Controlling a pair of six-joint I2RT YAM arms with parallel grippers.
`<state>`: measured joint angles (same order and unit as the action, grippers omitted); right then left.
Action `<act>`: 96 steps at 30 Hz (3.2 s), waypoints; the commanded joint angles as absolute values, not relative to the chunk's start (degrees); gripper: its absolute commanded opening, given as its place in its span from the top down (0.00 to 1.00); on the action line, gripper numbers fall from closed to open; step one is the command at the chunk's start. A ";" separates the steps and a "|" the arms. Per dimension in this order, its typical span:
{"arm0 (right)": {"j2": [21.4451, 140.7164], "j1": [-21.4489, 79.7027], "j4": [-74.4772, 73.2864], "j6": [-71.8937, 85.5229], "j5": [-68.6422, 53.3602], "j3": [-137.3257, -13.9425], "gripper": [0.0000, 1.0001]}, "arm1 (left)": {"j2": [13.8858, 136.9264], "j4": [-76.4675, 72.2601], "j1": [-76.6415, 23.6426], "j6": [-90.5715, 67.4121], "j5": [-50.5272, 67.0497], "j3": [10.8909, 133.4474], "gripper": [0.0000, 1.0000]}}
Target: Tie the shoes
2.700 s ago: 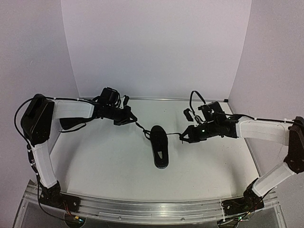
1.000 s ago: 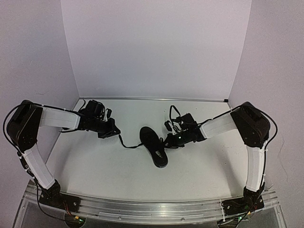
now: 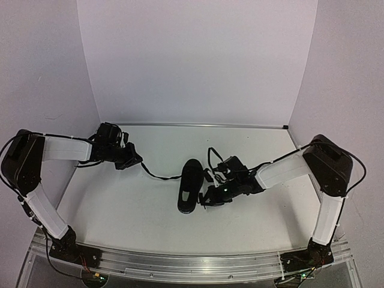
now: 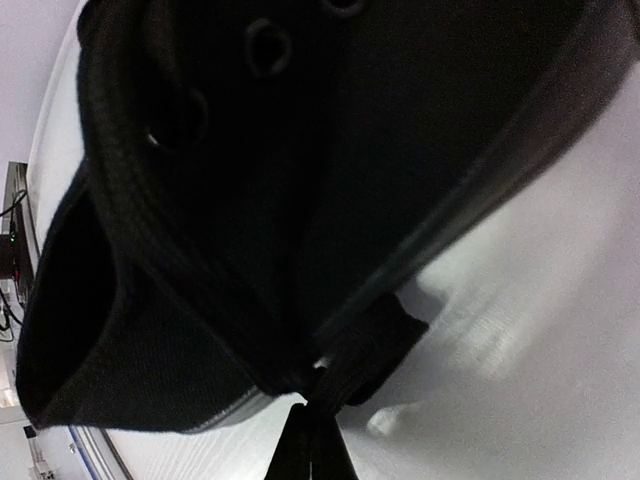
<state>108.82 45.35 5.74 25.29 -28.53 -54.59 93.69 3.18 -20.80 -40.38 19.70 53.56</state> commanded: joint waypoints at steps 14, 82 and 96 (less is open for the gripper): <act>68.09 31.73 -13.59 39.73 -2.41 -35.92 1.00 | 87.92 9.18 -9.29 -40.01 15.03 53.75 1.00; 67.31 29.22 -11.00 29.71 -6.43 -40.62 0.02 | 86.71 28.89 -16.79 -17.54 -3.51 63.49 0.01; 70.34 29.34 -10.35 17.07 -12.57 -55.52 0.02 | 84.56 25.10 -16.68 -4.58 8.68 70.45 0.00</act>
<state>68.47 29.50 -11.60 21.01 -10.64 -50.56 80.71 23.24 -16.82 -12.56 -0.25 63.67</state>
